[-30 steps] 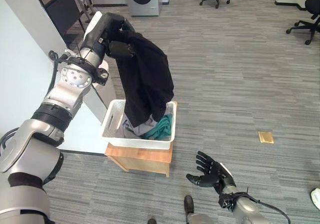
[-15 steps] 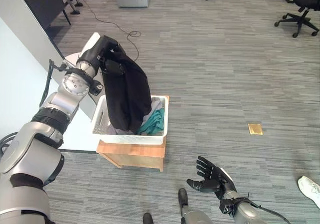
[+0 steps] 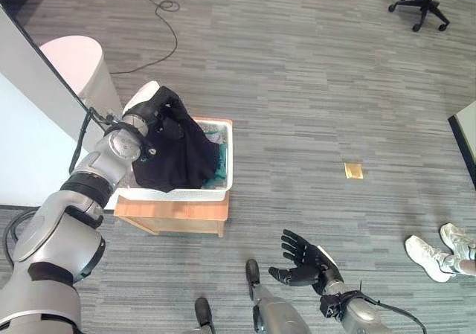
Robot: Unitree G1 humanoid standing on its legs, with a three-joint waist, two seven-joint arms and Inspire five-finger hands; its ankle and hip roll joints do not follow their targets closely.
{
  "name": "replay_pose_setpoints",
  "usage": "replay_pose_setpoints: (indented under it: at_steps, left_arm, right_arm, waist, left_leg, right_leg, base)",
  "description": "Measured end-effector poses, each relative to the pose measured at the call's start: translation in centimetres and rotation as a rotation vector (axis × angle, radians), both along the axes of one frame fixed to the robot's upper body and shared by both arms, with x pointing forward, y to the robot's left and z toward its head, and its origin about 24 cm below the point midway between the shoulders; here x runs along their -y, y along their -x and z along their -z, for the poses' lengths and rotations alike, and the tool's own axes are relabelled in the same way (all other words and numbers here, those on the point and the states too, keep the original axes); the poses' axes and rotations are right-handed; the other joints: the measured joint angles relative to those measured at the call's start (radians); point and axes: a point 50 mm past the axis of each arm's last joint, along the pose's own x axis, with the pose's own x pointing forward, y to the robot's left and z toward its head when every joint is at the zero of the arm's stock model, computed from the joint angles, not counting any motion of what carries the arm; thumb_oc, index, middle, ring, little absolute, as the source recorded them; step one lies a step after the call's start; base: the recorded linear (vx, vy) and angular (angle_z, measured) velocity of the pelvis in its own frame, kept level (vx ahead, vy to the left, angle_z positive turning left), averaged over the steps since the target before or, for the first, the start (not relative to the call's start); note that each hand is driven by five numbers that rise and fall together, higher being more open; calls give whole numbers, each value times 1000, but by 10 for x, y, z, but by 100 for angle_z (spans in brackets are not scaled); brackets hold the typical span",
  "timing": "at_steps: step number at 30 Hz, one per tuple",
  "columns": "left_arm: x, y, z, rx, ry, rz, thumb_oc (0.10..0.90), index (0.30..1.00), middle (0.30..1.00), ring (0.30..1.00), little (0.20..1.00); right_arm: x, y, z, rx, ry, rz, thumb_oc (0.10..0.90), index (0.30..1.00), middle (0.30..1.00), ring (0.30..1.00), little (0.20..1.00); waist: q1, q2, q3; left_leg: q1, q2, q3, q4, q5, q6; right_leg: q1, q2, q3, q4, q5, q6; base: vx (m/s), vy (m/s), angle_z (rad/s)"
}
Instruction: Pick up bed clothes into laundry basket.
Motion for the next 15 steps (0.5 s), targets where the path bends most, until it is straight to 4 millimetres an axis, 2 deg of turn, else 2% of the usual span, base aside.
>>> replay_pose_setpoints:
  at_steps: [6, 11, 15]
  left_arm:
    - [6, 0, -5, 30, -20, 21, 800, 900, 900, 900, 900]
    - [21, 4, -25, 103, -42, 111, 800, 900, 900, 900, 900]
    - [24, 8, -43, 159, -64, 149, 800, 900, 900, 900, 900]
  right_arm:
    - [-1, -7, -4, 24, 6, -9, 800, 900, 900, 900, 900]
    - [-1, -10, -6, 42, 8, -13, 800, 900, 900, 900, 900]
    - [0, -11, -7, 45, 11, -9, 800, 900, 900, 900, 900]
  waist:
    - [8, 8, 9]
    - [28, 46, 34]
    - [38, 58, 40]
  left_leg:
    - [0, 4, -3, 0, 0, 0]
    - [12, 4, -27, 0, 1, -2]
    - [21, 7, -39, 0, 3, -4]
  right_leg:
    - [2, 2, -4, 0, 0, -1]
    - [24, -3, -28, 0, -3, -2]
    - [39, -3, -38, 0, -9, 0]
  base:
    - [12, 1, 2]
    - [16, -7, 12]
    - [11, -10, 10]
